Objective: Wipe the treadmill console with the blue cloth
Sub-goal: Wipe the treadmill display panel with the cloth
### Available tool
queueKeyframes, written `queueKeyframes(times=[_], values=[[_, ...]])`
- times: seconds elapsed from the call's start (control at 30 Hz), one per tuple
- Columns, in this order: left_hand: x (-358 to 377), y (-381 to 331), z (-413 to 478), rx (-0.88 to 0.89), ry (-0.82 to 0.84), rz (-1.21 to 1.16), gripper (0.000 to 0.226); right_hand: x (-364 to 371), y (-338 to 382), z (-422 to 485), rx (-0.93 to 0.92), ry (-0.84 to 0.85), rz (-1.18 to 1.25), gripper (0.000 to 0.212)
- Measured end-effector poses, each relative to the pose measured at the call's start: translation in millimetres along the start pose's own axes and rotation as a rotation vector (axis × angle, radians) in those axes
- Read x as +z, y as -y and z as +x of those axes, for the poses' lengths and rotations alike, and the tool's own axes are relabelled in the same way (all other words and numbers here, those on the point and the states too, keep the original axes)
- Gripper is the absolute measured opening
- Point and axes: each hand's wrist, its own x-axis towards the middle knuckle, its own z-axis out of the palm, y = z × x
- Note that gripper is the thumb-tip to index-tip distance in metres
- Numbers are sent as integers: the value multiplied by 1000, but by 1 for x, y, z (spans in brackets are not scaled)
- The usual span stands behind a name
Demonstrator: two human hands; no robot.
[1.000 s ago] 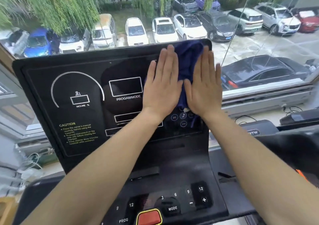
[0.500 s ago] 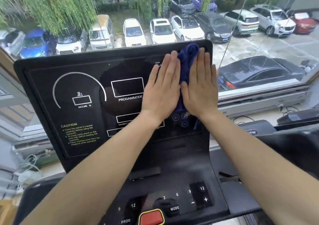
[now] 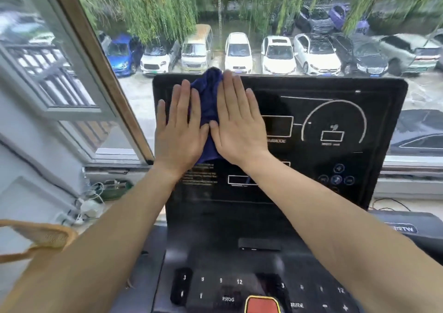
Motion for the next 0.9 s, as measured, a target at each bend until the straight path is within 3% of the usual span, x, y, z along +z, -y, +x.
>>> queueKeyframes(times=[0.13, 0.33, 0.43, 0.7, 0.83, 0.9], values=[[5, 36, -33, -68, 28, -26, 65, 13, 42, 6, -66, 15, 10, 72], [4, 6, -134, -165, 256, -95, 75, 46, 56, -88, -344, 141, 2, 70], [3, -1, -133, -164, 263, -90, 77, 48, 44, -100, -433, 103, -33, 66], [-11, 2, 1, -184, 31, -123, 66, 5, 7, 1, -157, -23, -92, 65], [3, -16, -55, -99, -52, -183, 51, 23, 25, -41, -150, 35, -11, 69], [7, -24, -103, -142, 52, -246, 57, 35, 35, -75, -197, 87, 2, 71]])
